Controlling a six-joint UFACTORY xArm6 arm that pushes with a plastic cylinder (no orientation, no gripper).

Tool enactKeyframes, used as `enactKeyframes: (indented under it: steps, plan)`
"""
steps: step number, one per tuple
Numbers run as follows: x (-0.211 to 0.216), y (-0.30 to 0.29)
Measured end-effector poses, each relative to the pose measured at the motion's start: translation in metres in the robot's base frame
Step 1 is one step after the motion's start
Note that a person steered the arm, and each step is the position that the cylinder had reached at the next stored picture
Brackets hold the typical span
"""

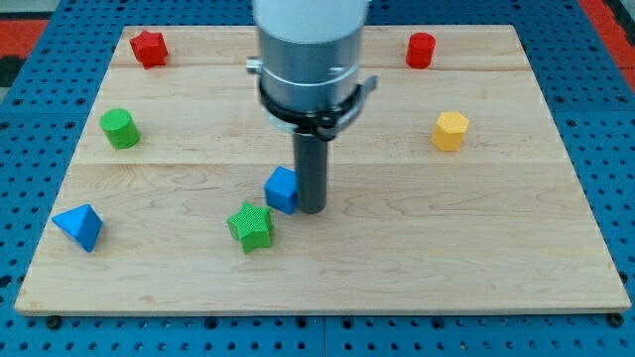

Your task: Move the green star to the right of the blue triangle

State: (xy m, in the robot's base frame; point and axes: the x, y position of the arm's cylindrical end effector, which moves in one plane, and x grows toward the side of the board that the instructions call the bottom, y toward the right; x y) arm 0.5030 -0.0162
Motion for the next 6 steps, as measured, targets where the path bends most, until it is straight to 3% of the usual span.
enactKeyframes:
  steps: [1, 2, 3, 4, 6]
  plan:
    - [-0.007, 0.029]
    - [0.02, 0.044]
    - [0.031, -0.035]
    - [0.029, -0.076]
    - [0.037, -0.068]
